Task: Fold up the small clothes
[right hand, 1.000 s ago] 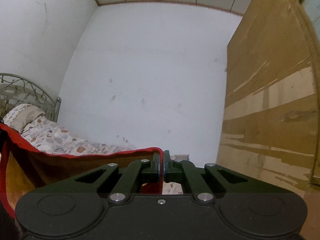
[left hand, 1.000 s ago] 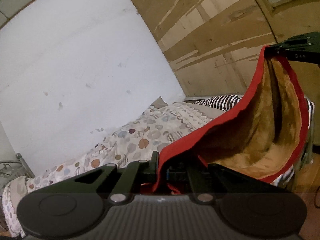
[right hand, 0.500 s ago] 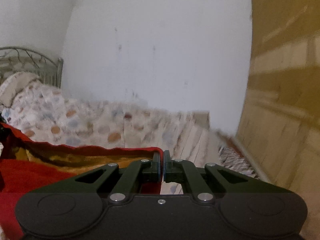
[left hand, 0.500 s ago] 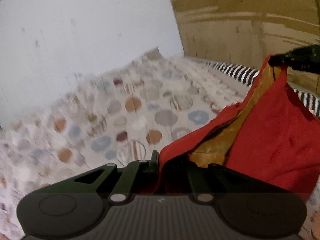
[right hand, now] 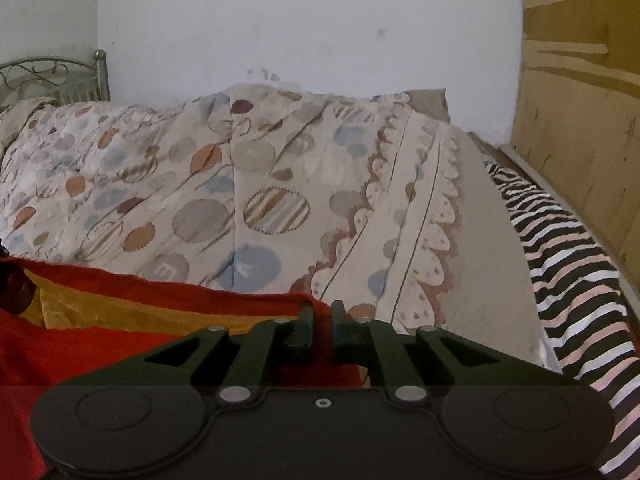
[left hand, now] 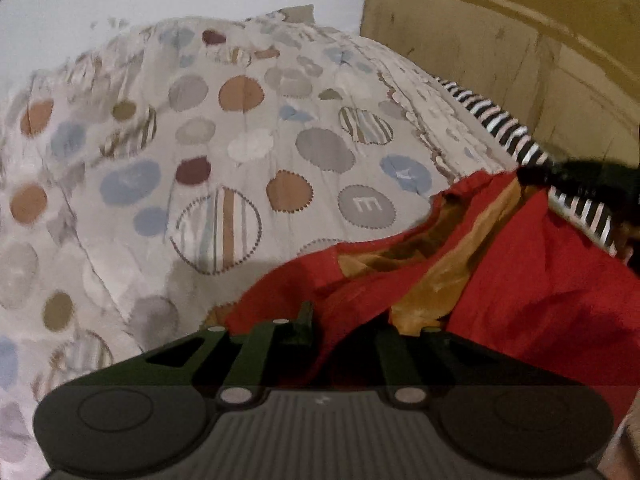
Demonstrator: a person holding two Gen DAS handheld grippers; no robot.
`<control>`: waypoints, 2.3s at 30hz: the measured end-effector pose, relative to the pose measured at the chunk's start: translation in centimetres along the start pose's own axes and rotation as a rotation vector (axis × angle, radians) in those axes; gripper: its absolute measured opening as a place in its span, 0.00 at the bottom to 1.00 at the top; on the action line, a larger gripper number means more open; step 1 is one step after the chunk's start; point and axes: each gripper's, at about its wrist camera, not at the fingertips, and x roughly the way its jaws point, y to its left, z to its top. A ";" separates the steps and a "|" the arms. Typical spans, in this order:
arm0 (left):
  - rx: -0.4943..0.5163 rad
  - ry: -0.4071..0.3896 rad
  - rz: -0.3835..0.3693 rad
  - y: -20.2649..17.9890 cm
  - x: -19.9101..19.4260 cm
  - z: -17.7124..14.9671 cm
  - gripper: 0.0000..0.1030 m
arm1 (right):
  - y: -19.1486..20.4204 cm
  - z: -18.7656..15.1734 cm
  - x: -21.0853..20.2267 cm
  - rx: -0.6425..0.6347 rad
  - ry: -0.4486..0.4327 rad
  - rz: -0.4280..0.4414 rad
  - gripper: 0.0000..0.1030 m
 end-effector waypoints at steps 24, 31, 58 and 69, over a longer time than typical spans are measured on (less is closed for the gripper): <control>-0.229 -0.199 -0.109 2.5 -6.6 -9.2 0.97 | 3.6 -1.5 -1.3 -0.207 0.108 0.213 0.89; -0.180 -0.134 -0.183 0.5 -6.6 -10.0 0.69 | 3.5 -2.4 0.4 -0.189 0.109 0.146 0.35; -0.186 -0.350 0.040 -3.8 -11.7 -13.4 0.10 | 1.5 0.5 -2.7 -0.076 -0.075 -0.010 0.09; -0.330 -0.266 -0.092 0.5 -9.4 -12.7 0.42 | -0.5 -2.3 -0.5 0.044 0.046 -0.011 0.14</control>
